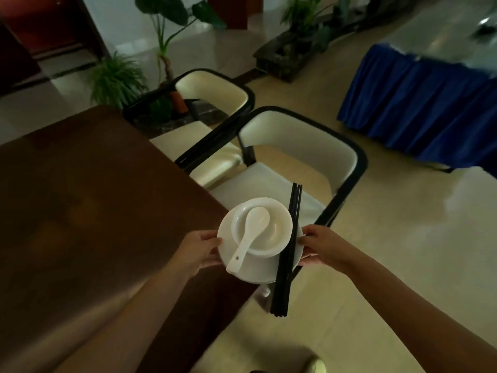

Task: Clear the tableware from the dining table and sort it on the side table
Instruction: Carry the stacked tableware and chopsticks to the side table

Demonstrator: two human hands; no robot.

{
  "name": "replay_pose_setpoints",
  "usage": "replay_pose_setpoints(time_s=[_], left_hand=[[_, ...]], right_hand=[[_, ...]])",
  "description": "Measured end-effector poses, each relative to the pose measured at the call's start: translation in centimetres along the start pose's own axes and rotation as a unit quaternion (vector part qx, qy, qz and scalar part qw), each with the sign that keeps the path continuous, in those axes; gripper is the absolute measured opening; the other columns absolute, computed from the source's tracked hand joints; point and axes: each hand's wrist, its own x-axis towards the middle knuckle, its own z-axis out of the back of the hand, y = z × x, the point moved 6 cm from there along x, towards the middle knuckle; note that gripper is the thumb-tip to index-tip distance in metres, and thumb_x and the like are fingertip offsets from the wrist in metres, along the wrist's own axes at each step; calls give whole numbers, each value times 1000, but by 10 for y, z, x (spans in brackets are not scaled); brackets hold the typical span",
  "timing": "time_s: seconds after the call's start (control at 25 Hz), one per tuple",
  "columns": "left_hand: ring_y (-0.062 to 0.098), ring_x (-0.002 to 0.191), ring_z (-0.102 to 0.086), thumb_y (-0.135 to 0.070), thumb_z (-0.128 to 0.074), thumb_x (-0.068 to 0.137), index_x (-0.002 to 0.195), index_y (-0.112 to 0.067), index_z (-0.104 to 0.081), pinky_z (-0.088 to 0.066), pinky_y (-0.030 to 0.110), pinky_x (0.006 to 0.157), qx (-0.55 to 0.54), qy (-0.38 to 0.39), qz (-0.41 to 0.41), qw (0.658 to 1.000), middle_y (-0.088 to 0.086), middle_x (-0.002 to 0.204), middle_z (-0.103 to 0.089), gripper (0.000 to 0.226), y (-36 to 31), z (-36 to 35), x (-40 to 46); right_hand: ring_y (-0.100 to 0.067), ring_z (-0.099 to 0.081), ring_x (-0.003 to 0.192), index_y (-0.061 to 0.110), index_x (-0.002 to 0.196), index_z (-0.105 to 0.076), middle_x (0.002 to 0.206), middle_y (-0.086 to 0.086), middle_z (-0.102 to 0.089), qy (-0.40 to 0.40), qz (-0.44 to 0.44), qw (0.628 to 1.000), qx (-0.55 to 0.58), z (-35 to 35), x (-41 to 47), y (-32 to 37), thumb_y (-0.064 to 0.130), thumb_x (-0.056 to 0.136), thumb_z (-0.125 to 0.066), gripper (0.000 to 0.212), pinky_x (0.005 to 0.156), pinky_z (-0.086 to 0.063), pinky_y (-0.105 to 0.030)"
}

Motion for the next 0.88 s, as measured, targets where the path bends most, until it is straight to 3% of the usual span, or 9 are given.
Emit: replay_pose_setpoints(time_s=[0.2,0.4,0.52,0.72,0.88], left_hand=[[21,79,-66,-2,-57,86,110,-5,-61,-57,27,48,-3,39,-24,999,9,93,-66,25,-35,-138,8],[14,66,-67,-1,-56,86,82,-16,-66,-54,23,47,37,87,-56,994,6,81,-68,19,-87,-276,29],[20,76,-67,-1,-57,86,84,-17,-66,-55,25,49,56,125,-67,988,10,88,-69,18,-119,-351,49],[21,72,-70,0,-59,85,96,-10,-63,-56,32,53,82,197,-58,975,11,84,-72,16,-172,-479,102],[24,75,-67,0,-58,85,85,-15,-65,-55,31,52,125,245,-65,959,11,86,-70,17,-229,-590,136]], right_hand=[[-24,-72,80,6,99,-60,92,-17,-71,-25,17,1000,6,141,-24,4,5,86,-54,14,60,-58,-28],[-23,-72,79,6,97,-59,92,-17,-70,-87,10,995,40,278,-36,-3,3,87,-52,13,58,-58,-28],[-23,-72,78,2,101,-58,94,-19,-69,-125,3,990,67,353,-33,-9,3,87,-51,16,58,-58,-27],[-22,-72,76,2,100,-58,90,-18,-69,-193,0,975,108,472,-23,-13,3,87,-51,15,58,-58,-28],[-19,-72,71,2,100,-58,86,-15,-69,-250,-4,957,147,572,-22,-2,5,87,-52,14,57,-58,-28]])
